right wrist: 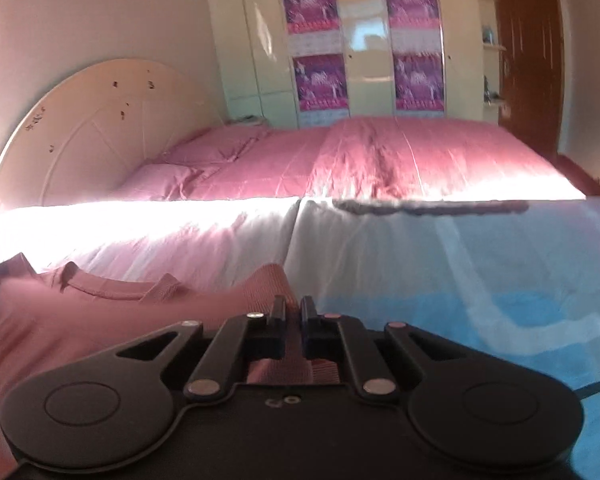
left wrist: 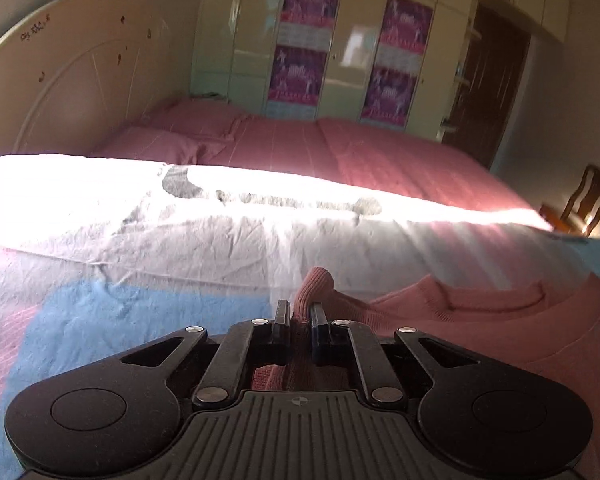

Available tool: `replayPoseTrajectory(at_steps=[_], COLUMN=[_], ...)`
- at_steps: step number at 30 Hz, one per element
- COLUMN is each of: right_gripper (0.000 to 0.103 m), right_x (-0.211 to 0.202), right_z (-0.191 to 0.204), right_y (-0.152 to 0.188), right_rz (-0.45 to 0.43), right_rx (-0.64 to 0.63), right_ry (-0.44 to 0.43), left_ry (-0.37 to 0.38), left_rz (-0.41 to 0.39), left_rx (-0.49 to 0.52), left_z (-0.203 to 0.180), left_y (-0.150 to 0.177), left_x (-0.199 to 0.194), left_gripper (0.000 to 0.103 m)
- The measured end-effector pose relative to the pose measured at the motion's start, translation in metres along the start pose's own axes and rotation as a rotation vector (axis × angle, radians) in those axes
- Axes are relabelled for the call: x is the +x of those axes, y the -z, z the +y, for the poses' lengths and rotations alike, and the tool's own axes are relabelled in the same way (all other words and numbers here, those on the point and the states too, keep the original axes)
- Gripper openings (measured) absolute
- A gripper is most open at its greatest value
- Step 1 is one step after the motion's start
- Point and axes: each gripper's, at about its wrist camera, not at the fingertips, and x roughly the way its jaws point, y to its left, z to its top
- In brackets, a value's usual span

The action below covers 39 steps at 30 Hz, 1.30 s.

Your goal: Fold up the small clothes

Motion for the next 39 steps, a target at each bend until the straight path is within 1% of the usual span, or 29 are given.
replayPoseTrajectory(at_steps=[3, 5, 7, 8, 9, 10, 11, 12, 13, 14, 15, 17, 18, 19, 21, 22, 23, 25, 26, 27, 28, 30, 31, 32, 33, 35, 37, 38, 39], right_gripper=[0.006, 0.007, 0.009, 0.016, 0.030, 0.036, 0.046, 0.042, 0.040, 0.039, 0.039, 0.038, 0.038, 0.039, 0.039, 0.038, 0.039, 0.039, 0.039, 0.039, 0.039, 0.040, 0.040, 0.042, 0.041, 0.039, 0.038, 0.039, 0.039], right_x=[0.008, 0.016, 0.022, 0.023, 0.019, 0.010, 0.000, -0.011, -0.014, -0.013, -0.008, 0.004, 0.011, 0.018, 0.027, 0.029, 0.027, 0.026, 0.024, 0.023, 0.021, 0.016, 0.011, 0.005, -0.003, -0.018, -0.024, -0.023, -0.018], right_z=[0.003, 0.001, -0.001, -0.001, 0.002, 0.010, 0.019, 0.031, 0.045, 0.066, 0.089, 0.126, 0.142, 0.155, 0.165, 0.164, 0.158, 0.128, 0.104, 0.080, 0.063, 0.049, 0.051, 0.057, 0.067, 0.091, 0.116, 0.126, 0.133], right_y=[0.004, 0.009, 0.014, 0.013, 0.010, 0.008, 0.007, 0.007, 0.008, 0.011, 0.016, 0.025, 0.029, 0.033, 0.039, 0.041, 0.039, 0.031, 0.027, 0.025, 0.024, 0.020, 0.017, 0.017, 0.018, 0.024, 0.037, 0.043, 0.050], right_rz=[0.044, 0.084, 0.121, 0.125, 0.121, 0.096, 0.056, 0.018, 0.023, 0.051, 0.067, 0.106, 0.126, 0.137, 0.146, 0.139, 0.124, 0.104, 0.102, 0.109, 0.112, 0.128, 0.127, 0.117, 0.096, 0.066, 0.065, 0.079, 0.108], right_rx=[-0.005, 0.001, 0.014, 0.025, 0.031, 0.010, -0.018, -0.031, -0.039, -0.077, -0.130, -0.206, -0.229, -0.246, -0.278, -0.293, -0.296, -0.237, -0.171, -0.111, -0.080, -0.053, -0.044, -0.053, -0.073, -0.116, -0.176, -0.196, -0.212], right_ry=[0.027, 0.046, 0.053, 0.058, 0.076, 0.099, 0.103, 0.067, 0.008, -0.050, -0.086, -0.168, -0.198, -0.215, -0.199, -0.187, -0.163, -0.013, 0.047, 0.087, 0.106, 0.100, 0.109, 0.115, 0.096, 0.020, -0.052, -0.075, -0.076], left_ry=[-0.030, -0.035, -0.046, -0.062, -0.087, -0.096, -0.065, -0.004, 0.071, 0.113, 0.143, 0.203, 0.213, 0.201, 0.170, 0.156, 0.122, -0.058, -0.073, -0.058, -0.052, -0.066, -0.049, -0.019, 0.015, 0.078, 0.153, 0.161, 0.135], left_rz=[0.032, 0.040, 0.034, 0.031, 0.025, -0.003, -0.029, -0.033, -0.017, -0.004, 0.010, 0.039, 0.054, 0.060, 0.047, 0.041, 0.024, -0.011, -0.008, -0.010, -0.010, -0.026, -0.030, -0.044, -0.059, -0.060, -0.034, -0.012, 0.030], left_rx=[0.049, 0.061, 0.079, 0.072, 0.081, 0.103, 0.109, 0.103, 0.118, 0.166, 0.215, 0.259, 0.270, 0.288, 0.291, 0.265, 0.240, 0.224, 0.189, 0.136, 0.101, 0.067, 0.055, 0.055, 0.066, 0.111, 0.142, 0.176, 0.206], left_z=[-0.004, -0.008, -0.012, -0.013, -0.016, -0.022, -0.030, -0.040, -0.056, -0.076, -0.097, -0.129, -0.139, -0.147, -0.144, -0.132, -0.115, -0.080, -0.059, -0.041, -0.028, -0.024, -0.027, -0.034, -0.044, -0.072, -0.102, -0.119, -0.129], left_y=[0.002, 0.006, 0.009, 0.008, 0.005, 0.005, 0.006, 0.009, 0.014, 0.020, 0.025, 0.031, 0.034, 0.036, 0.037, 0.034, 0.031, 0.032, 0.033, 0.034, 0.034, 0.032, 0.031, 0.033, 0.036, 0.047, 0.059, 0.068, 0.076], left_x=[0.010, 0.018, 0.015, 0.010, 0.004, -0.009, -0.025, -0.035, -0.041, -0.042, -0.040, -0.032, -0.027, -0.021, -0.014, -0.013, -0.016, -0.023, -0.024, -0.027, -0.031, -0.039, -0.046, -0.056, -0.066, -0.081, -0.084, -0.080, -0.072], left_gripper=[0.008, 0.008, 0.011, 0.020, 0.031, 0.035, 0.038, 0.038, 0.038, 0.038, 0.038, 0.038, 0.040, 0.045, 0.048, 0.048, 0.049, 0.049, 0.056, 0.060, 0.060, 0.060, 0.060, 0.060, 0.060, 0.060, 0.060, 0.060, 0.061])
